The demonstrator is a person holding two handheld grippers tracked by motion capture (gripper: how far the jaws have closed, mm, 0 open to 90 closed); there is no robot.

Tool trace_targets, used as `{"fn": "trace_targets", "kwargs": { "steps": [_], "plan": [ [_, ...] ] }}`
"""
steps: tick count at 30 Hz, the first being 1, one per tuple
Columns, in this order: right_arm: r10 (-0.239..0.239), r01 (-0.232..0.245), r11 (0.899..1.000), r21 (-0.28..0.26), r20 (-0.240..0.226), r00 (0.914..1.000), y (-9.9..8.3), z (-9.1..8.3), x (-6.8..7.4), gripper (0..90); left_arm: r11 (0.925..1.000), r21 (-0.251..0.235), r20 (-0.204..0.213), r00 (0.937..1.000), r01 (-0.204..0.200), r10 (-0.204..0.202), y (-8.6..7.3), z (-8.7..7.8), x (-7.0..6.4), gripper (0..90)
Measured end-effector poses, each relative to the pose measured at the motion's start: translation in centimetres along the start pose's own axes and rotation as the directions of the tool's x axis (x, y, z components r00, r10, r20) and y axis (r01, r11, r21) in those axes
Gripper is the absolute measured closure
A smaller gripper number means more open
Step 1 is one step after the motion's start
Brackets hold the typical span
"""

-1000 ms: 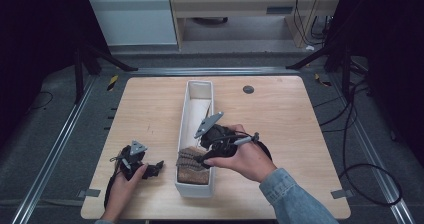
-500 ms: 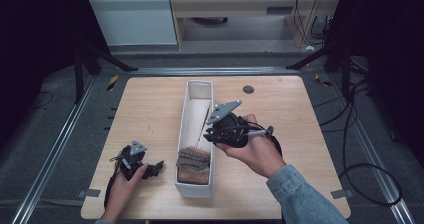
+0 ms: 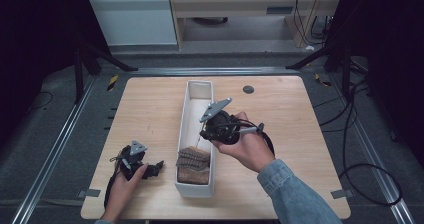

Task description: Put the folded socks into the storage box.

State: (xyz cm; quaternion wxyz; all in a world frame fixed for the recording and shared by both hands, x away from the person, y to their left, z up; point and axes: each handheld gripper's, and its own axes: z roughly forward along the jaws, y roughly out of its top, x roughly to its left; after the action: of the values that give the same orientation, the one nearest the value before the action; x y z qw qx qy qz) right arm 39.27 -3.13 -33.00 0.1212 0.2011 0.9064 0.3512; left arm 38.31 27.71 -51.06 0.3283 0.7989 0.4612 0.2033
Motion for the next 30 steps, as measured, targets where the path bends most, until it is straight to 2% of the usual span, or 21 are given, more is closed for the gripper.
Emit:
{"fn": "trace_targets", "kwargs": {
  "steps": [7, 14, 30],
  "plan": [
    [0.007, -0.006, 0.999, 0.034, -0.042, 0.9991, -0.2, 2.4, 0.1, 90.0, 1.0000, 0.000, 0.000, 1.0000, 0.000, 0.000, 0.0, 0.0, 0.0, 0.0],
    [0.012, -0.006, 0.997, 0.072, -0.073, 0.9972, -0.6, 3.9, 0.2, 90.0, 1.0000, 0.000, 0.000, 1.0000, 0.000, 0.000, 0.0, 0.0, 0.0, 0.0],
    [0.011, 0.009, 0.994, 0.113, -0.168, 0.9857, -1.5, 4.8, 1.3, 90.0, 1.0000, 0.001, 0.001, 1.0000, 0.002, -0.002, 0.0, 0.0, 0.0, 0.0]
  ]
}}
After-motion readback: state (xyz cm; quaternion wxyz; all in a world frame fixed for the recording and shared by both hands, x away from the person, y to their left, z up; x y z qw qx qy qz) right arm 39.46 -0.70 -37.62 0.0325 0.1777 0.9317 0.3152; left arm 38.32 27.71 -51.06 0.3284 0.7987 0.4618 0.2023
